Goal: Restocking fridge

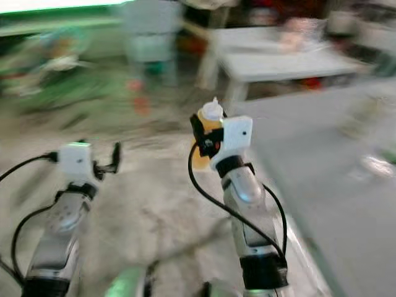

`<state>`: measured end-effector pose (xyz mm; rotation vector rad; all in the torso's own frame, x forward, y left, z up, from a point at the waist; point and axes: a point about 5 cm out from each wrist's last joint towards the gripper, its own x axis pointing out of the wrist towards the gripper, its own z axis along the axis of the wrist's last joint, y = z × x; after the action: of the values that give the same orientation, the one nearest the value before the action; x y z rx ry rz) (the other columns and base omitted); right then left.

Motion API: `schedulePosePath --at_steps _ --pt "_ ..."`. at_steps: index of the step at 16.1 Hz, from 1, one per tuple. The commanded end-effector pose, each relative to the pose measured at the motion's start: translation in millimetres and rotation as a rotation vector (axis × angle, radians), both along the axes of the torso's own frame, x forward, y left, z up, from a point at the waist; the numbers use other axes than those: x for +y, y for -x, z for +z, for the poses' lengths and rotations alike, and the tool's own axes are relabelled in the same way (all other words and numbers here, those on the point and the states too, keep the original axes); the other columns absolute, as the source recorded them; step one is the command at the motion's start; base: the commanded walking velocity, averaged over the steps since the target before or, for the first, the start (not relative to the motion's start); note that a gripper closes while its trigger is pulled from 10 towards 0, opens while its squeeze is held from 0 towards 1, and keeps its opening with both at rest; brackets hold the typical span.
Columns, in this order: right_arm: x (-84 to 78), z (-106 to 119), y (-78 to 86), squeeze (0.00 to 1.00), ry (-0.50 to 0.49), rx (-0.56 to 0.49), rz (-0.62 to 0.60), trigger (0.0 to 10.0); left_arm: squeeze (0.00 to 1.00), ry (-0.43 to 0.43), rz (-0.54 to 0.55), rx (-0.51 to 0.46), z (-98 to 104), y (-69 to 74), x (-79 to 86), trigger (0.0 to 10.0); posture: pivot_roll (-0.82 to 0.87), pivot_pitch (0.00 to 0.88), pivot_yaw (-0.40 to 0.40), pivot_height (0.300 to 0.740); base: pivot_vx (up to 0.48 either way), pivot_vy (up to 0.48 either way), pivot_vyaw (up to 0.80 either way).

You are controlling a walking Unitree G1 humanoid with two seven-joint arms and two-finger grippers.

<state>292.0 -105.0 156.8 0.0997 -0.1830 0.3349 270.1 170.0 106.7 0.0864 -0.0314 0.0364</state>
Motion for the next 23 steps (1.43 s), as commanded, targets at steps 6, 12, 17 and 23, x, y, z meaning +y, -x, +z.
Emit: schedulePosePath --at_steps 6,12,17,23 --pt "-22.9 -13 2.2 0.0 0.026 0.026 -0.04 10.0 0.0 0.0 0.077 0.04 -14 8.7 9.7 10.0 0.14 0.093 -0.057 0.74 0.0 0.0 0.8" --pt "-44.3 -18 2.0 0.0 0.05 0.014 -0.146 10.0 0.0 -0.009 0.015 0.062 -22 18.7 -1.0 10.0 0.15 0.074 -0.06 0.74 0.0 0.0 0.8" --pt "-72.3 -36 14.0 0.0 0.081 0.037 -0.305 10.0 0.0 -0.076 -0.038 0.103 -31 26.9 9.6 10.0 0.13 0.053 0.02 0.74 0.0 0.0 0.8" --pt "-66.4 -43 17.0 0.0 0.09 0.039 -0.312 10.0 0.0 -0.067 -0.13 0.094 -27 9.7 -8.1 10.0 0.13 0.051 -0.005 0.74 0.0 0.0 0.8"
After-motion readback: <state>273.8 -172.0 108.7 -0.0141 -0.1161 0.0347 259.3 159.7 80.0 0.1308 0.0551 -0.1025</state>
